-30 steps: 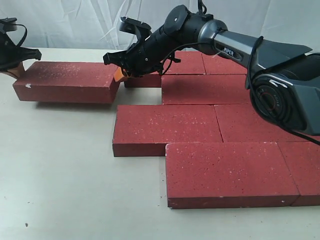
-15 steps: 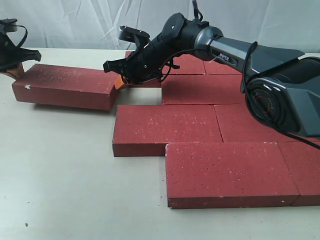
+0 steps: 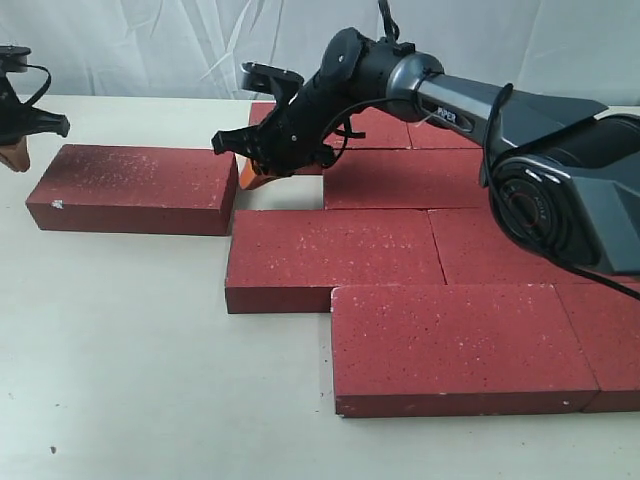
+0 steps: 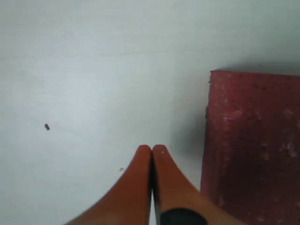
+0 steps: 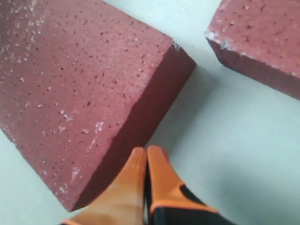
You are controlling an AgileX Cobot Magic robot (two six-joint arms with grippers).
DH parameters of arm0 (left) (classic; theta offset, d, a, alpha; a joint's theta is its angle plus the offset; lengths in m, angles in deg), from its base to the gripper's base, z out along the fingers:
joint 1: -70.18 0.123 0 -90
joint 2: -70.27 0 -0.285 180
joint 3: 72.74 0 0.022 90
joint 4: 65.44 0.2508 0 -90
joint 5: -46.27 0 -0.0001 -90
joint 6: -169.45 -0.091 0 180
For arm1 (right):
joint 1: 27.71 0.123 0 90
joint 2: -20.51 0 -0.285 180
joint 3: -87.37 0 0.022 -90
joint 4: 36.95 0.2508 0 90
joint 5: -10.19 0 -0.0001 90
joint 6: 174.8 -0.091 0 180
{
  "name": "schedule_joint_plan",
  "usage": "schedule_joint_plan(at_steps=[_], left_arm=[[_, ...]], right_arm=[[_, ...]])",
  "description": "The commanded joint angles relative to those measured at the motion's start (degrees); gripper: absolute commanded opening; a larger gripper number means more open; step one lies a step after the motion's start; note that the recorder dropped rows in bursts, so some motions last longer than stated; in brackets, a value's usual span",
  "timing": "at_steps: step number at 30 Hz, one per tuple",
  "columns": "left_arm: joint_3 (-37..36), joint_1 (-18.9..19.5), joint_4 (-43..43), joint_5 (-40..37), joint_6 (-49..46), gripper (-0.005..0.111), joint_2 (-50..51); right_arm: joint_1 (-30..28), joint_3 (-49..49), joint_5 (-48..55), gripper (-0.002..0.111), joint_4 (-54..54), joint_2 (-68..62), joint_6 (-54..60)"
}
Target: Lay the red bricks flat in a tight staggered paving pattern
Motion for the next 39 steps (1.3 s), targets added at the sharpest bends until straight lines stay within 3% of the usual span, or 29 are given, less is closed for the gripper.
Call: schedule_joint_plan(at_steps=[1,7,16,23,39], left_arm=[[-0.2,-0.1,2.8,0.5,3.1,0.000,-0.6],[-1.3,-0.1,-0.1,1.6,3.0,0.000,-0.6],[-2.0,-3.4,-8.3,3.0,2.6,0.000,-0.6],[-2.0,-4.1,-9.0,2.1,2.6,0.000,-0.6],[-2.0,3.7,-11.2,1.9,0.9,0.000,-4.6]], right_arm=[[-2.1,-0.3,2.0,-0.001,-1.1,3.1,-1.6],[-5.3,-0.3,5.6,-0.001,-3.0,8.2,-2.7],[-5.2,-0.3,6.3,-0.001,-2.9,8.2,-2.8],[-5.2,-0.3,6.6,-0.001,-3.0,8.2,-2.8],[-2.1,-0.3,9.2,-0.001,-4.0,8.7,-1.9]])
